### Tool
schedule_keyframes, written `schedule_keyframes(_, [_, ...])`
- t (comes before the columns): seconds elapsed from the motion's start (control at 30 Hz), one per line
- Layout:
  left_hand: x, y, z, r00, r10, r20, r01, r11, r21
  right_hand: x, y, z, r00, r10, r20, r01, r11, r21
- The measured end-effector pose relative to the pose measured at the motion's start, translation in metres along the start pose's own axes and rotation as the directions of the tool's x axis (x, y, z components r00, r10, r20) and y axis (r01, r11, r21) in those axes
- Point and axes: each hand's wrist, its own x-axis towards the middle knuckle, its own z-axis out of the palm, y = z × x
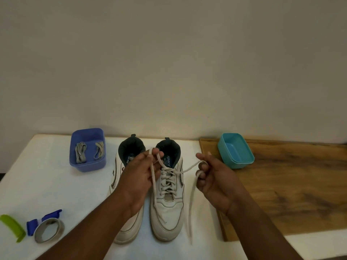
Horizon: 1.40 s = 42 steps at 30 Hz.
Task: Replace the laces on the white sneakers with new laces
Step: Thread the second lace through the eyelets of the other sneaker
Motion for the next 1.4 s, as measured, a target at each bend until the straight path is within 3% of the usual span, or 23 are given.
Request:
schedule_keyframes(0.03, [-0.001, -0.002, 0.0, 0.999, 0.034, -0.015, -0.032, 0.992, 0.121, 0.001, 0.0, 0.002, 0.998, -0.058, 0.006, 0.058, 0.997, -0.044])
schedule_keyframes(0.1, [-0.001, -0.008, 0.0, 0.993, 0.114, -0.022, -0.103, 0.955, 0.277, 0.003, 0.005, 0.001, 0.983, -0.182, 0.006, 0.175, 0.937, -0.303])
schedule_keyframes(0.17, [-0.002, -0.009, -0.001, 0.987, 0.155, -0.033, -0.137, 0.942, 0.305, 0.004, 0.013, -0.003, 0.958, -0.287, 0.002, 0.222, 0.734, -0.641])
schedule_keyframes(0.23, [-0.003, -0.011, -0.003, 0.976, 0.217, -0.022, -0.194, 0.908, 0.371, 0.004, 0.023, -0.007, 0.937, -0.345, 0.056, 0.25, 0.549, -0.797])
schedule_keyframes(0.3, [-0.003, -0.014, -0.005, 0.96, 0.279, 0.019, -0.256, 0.847, 0.466, 0.005, 0.028, -0.008, 0.929, -0.358, 0.094, 0.282, 0.52, -0.806])
schedule_keyframes(0.4, [-0.004, -0.014, -0.006, 0.952, 0.302, 0.046, -0.282, 0.809, 0.515, 0.006, 0.023, -0.002, 0.879, -0.464, 0.109, 0.387, 0.561, -0.731])
schedule_keyframes(0.53, [-0.004, -0.012, -0.004, 0.958, 0.279, 0.072, -0.275, 0.81, 0.519, -0.008, 0.011, 0.014, 0.684, -0.723, 0.095, 0.61, 0.496, -0.618])
schedule_keyframes(0.63, [-0.005, -0.014, -0.002, 0.953, 0.292, 0.084, -0.289, 0.783, 0.551, -0.021, 0.005, 0.023, 0.553, -0.828, 0.097, 0.721, 0.417, -0.553])
schedule_keyframes(0.73, [-0.004, -0.016, -0.004, 0.948, 0.311, 0.069, -0.295, 0.774, 0.56, -0.018, 0.008, 0.02, 0.609, -0.776, 0.166, 0.705, 0.433, -0.562])
schedule_keyframes(0.87, [-0.003, -0.017, -0.003, 0.946, 0.32, 0.053, -0.3, 0.8, 0.52, -0.007, 0.025, 0.015, 0.672, -0.62, 0.405, 0.653, 0.239, -0.719])
schedule_keyframes(0.97, [-0.002, -0.018, -0.002, 0.95, 0.298, 0.091, -0.3, 0.793, 0.53, -0.001, 0.039, 0.016, 0.705, -0.511, 0.492, 0.65, 0.188, -0.736])
schedule_keyframes(1.17, [-0.002, -0.016, -0.002, 0.966, 0.24, 0.094, -0.256, 0.857, 0.447, 0.003, 0.046, 0.019, 0.706, -0.5, 0.501, 0.632, 0.127, -0.764])
schedule_keyframes(1.27, [-0.001, -0.018, -0.003, 0.964, 0.248, 0.101, -0.266, 0.842, 0.47, 0.005, 0.05, 0.019, 0.718, -0.514, 0.469, 0.601, 0.118, -0.79])
schedule_keyframes(1.4, [-0.002, -0.02, -0.003, 0.943, 0.307, 0.129, -0.327, 0.784, 0.527, 0.006, 0.052, 0.02, 0.72, -0.549, 0.425, 0.606, 0.198, -0.771])
